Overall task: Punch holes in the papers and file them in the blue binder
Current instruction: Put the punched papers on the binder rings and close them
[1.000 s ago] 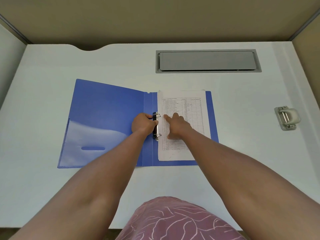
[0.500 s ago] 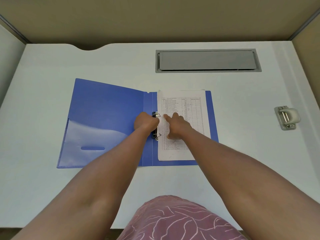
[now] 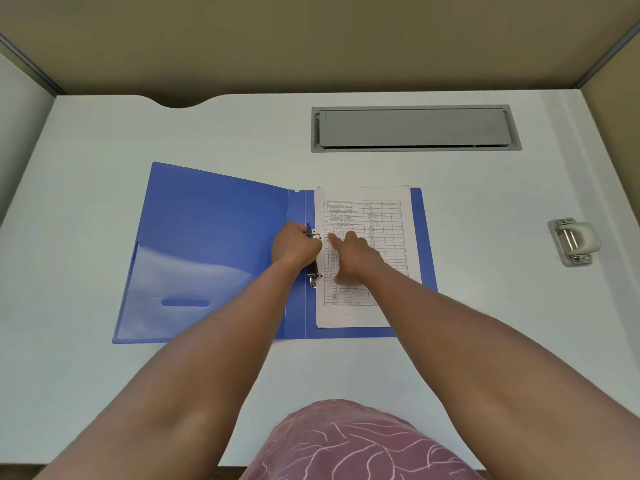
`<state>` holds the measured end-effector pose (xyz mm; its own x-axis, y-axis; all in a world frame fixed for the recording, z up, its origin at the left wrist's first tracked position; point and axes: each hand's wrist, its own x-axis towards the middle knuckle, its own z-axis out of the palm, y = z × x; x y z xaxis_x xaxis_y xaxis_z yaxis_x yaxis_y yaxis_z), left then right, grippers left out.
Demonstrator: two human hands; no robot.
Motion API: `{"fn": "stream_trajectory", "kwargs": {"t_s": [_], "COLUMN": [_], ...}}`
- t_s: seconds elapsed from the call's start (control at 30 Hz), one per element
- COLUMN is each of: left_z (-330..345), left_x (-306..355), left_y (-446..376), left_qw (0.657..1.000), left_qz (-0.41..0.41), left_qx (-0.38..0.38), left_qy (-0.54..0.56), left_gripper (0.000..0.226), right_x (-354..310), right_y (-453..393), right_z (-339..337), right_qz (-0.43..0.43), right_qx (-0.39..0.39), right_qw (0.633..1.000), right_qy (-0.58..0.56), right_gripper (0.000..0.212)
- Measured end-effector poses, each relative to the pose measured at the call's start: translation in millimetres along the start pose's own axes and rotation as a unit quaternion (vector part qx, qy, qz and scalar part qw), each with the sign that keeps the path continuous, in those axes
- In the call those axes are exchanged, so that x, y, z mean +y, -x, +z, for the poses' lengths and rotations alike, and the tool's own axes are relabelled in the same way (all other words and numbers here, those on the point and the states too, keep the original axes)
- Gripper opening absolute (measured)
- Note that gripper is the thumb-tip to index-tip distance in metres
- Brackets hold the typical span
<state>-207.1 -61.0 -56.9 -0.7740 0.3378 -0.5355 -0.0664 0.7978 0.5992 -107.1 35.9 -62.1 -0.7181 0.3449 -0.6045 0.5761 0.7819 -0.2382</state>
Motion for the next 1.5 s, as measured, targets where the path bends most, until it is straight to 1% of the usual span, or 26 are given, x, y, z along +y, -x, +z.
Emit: {"fn": "stream_trajectory", "kwargs": {"t_s": [0.07,0.17,0.23,0.33,0.4,0.5,0.57,0.63,0.77,0.83,1.03,1.2,1.5], "left_z": [1.4,5.6,6.7,4.2,1.6,-0.9,-1.4,-2.6,-3.7,-4.4,-6.9,-7.4,-8.6], "left_x": [1.6,1.4,1.0,-1.1,-4.2,-6.3,-5.9,-4.9,-5.7,-5.6,-7.5,-8.9,-5.2], "left_y": [2.3,4.0,4.9,4.5,2.0,-1.1,-2.0,-2.2,-4.8,-5.0,-11.3,-14.6,-10.5], "left_qw": [1.000,1.000,0.999,0.999,0.999,0.999,0.999,0.999,0.999,0.999,0.999,0.999,0.999], "left_qz": [0.011,0.027,0.033,0.040,0.041,0.041,0.044,0.041,0.028,0.025,0.038,0.040,0.037], "left_qx": [-0.009,-0.007,0.010,0.032,0.034,0.026,0.025,0.025,0.030,0.031,0.014,0.008,0.014], "left_qy": [-0.004,-0.003,0.004,0.002,-0.003,-0.004,-0.005,-0.003,0.008,0.007,0.008,0.007,-0.013], "left_gripper": [0.034,0.039,0.037,0.028,0.023,0.017,0.016,0.018,0.017,0.015,0.017,0.018,0.020], "right_x": [0.3,1.1,1.3,1.8,2.8,4.5,4.4,3.2,-3.4,-6.5,-8.4,-12.2,-9.1], "right_y": [0.1,-1.3,-2.2,-5.6,-10.1,-15.5,-16.8,-17.5,-18.7,-19.8,-21.3,-23.3,-28.5], "right_z": [0.2,1.6,2.1,0.4,-3.6,-10.0,-10.7,-8.0,-2.1,-1.2,-1.2,-1.3,-1.1], "right_qz": [0.001,0.001,0.002,0.005,0.011,0.027,0.034,0.034,0.008,-0.002,-0.006,0.008,0.008], "right_qx": [0.002,0.012,0.010,-0.004,-0.021,-0.036,-0.019,0.005,0.023,0.030,0.049,0.053,0.027], "right_qw": [1.000,1.000,1.000,1.000,0.998,0.987,0.979,0.975,0.977,0.980,0.984,0.985,0.975], "right_qy": [-0.002,-0.012,-0.012,-0.025,-0.065,-0.156,-0.201,-0.220,-0.211,-0.195,-0.171,-0.163,-0.219], "right_gripper": [0.100,0.100,0.101,0.100,0.094,0.085,0.083,0.084,0.093,0.093,0.081,0.077,0.075]}}
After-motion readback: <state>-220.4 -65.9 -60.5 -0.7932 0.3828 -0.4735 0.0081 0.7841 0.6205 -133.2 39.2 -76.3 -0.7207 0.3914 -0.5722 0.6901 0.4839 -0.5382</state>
